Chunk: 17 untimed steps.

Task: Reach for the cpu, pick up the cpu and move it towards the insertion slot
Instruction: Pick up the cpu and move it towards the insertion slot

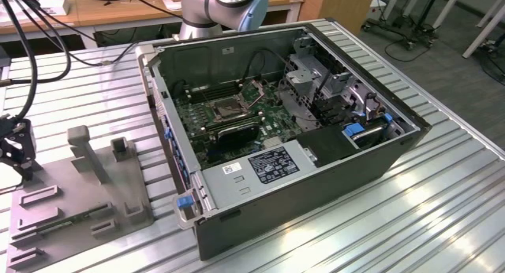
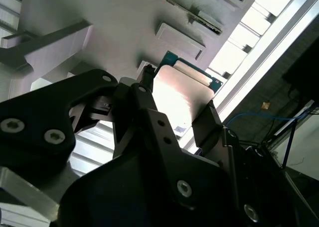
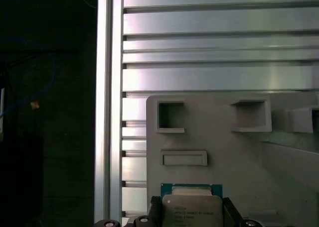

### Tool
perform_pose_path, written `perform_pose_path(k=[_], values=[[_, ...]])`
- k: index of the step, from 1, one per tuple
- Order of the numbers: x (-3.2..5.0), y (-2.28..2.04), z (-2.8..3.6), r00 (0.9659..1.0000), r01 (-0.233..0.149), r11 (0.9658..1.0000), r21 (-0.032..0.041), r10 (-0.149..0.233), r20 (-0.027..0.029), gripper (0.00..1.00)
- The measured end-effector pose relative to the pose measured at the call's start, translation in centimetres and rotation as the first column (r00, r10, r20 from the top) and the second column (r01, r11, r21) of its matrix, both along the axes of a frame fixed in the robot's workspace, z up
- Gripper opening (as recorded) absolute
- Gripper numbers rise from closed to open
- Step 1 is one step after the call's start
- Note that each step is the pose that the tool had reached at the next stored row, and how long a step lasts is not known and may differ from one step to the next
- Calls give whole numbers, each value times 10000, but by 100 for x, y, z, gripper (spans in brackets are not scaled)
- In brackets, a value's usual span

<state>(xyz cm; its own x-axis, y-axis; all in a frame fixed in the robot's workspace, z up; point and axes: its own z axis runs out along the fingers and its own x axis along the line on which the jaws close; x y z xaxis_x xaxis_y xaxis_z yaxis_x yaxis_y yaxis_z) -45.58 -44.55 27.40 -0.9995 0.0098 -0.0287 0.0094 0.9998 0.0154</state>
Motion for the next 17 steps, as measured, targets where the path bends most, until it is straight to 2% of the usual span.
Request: perform_pose_path(k=[6, 17], values=[[0, 1, 19, 10000, 1, 10000, -14, -1, -1, 55], [0, 1, 172, 10000, 1, 10000, -13, -1, 0, 55]])
